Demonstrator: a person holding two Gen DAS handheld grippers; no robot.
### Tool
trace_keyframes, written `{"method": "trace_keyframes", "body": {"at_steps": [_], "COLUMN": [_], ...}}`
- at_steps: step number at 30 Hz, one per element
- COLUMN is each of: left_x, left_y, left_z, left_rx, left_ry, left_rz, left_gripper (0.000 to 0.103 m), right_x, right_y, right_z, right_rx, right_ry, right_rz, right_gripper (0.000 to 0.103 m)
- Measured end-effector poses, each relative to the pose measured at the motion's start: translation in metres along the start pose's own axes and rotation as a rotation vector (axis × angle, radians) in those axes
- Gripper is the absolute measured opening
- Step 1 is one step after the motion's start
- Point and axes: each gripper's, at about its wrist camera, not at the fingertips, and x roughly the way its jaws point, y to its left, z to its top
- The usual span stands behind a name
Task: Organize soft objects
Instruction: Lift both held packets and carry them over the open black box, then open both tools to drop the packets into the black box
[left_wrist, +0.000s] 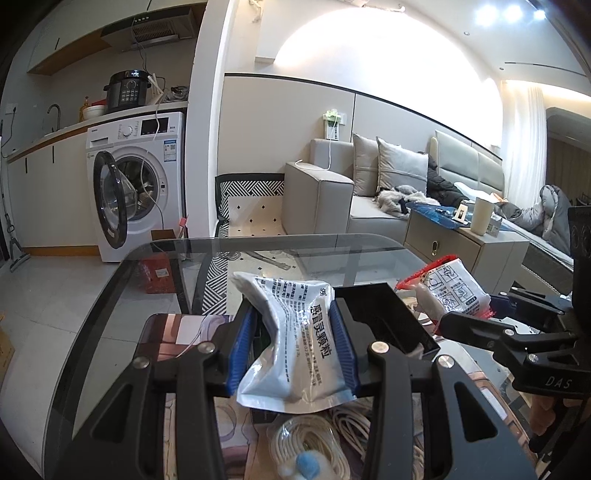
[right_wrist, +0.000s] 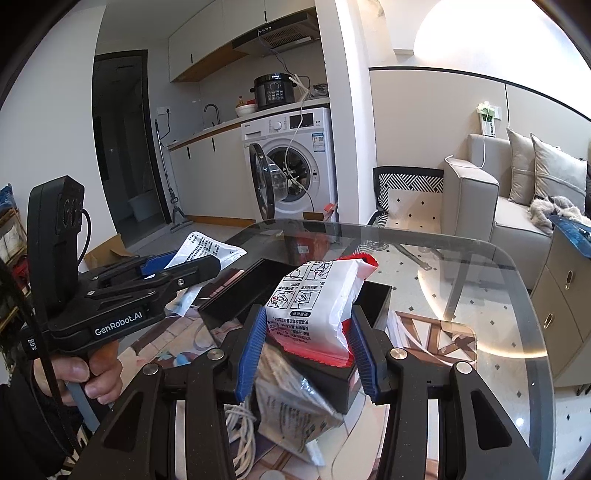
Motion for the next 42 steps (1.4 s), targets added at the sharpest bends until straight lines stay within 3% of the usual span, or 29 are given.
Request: {"method": "trace_keyframes", "body": {"at_steps": [24,36,42], "left_x": [0.057,0.071,0.071], "left_y": [-0.004,-0.006,-0.014], "left_z": [-0.004,-0.015,-0.018], "left_rx": [0.043,0.046,0.099], "left_ry": [0.118,0.177,0.192], "left_rz": [-0.020,-0.026,0.003], "left_gripper": [0.040,0.040,0.038], "right_x": [0.064,0.088,0.090], "right_y": [-0.022,-0.024,-0.023], "right_z": [0.007,0.003,0.004], "right_rx": [-0.041,-0.106,-0.130], "right_ry": [0.107,0.165,0.182], "right_rz": [0.028,0.053,0.067], "right_gripper": [0.046,0.046,0.045]}}
